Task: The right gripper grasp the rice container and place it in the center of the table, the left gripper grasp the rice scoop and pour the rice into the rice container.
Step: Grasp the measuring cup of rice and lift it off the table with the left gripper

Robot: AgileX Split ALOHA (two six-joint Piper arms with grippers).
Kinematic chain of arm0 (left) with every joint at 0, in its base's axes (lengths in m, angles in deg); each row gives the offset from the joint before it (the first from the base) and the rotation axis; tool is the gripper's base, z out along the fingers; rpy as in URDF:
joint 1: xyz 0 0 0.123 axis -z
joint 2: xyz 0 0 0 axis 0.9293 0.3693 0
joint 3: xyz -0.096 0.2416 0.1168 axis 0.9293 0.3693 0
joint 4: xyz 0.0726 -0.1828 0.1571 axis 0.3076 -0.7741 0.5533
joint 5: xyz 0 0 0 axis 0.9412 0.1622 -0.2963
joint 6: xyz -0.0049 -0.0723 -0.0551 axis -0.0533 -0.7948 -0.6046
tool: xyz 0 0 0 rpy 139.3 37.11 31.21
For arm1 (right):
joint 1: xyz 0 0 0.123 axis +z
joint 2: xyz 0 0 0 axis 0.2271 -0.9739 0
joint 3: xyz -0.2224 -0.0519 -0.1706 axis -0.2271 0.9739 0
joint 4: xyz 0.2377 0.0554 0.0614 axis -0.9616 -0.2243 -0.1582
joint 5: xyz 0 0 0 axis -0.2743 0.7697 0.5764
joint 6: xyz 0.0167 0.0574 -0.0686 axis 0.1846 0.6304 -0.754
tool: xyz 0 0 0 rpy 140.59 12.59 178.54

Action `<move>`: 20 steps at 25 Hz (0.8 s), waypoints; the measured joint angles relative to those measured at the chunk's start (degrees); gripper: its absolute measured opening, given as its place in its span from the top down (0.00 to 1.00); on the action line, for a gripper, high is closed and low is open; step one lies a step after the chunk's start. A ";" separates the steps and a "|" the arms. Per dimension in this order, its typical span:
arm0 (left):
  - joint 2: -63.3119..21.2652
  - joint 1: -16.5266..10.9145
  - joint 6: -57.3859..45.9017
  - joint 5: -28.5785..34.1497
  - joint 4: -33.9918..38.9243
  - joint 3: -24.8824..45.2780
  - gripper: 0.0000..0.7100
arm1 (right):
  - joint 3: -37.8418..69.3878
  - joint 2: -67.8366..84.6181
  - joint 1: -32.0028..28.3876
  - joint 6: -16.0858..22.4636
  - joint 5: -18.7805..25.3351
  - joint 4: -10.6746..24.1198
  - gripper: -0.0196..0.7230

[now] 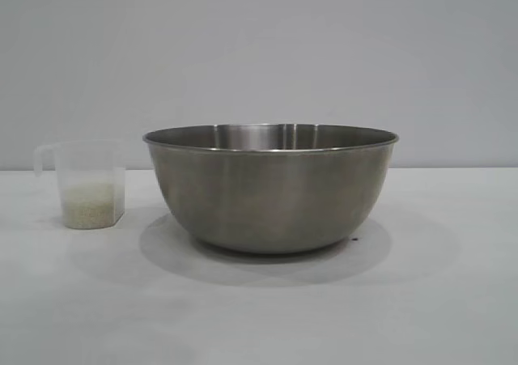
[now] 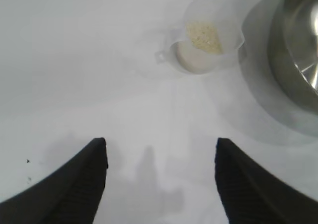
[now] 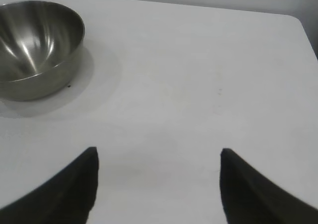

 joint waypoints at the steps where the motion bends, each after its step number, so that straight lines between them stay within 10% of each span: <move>1: -1.31 0.00 0.00 -0.76 -0.52 1.18 0.36 | 0.00 0.00 0.00 0.00 0.00 0.00 0.38; 20: -5.71 0.00 11.70 -17.21 -14.97 7.75 0.36 | 0.00 0.00 0.00 0.00 0.00 0.00 0.38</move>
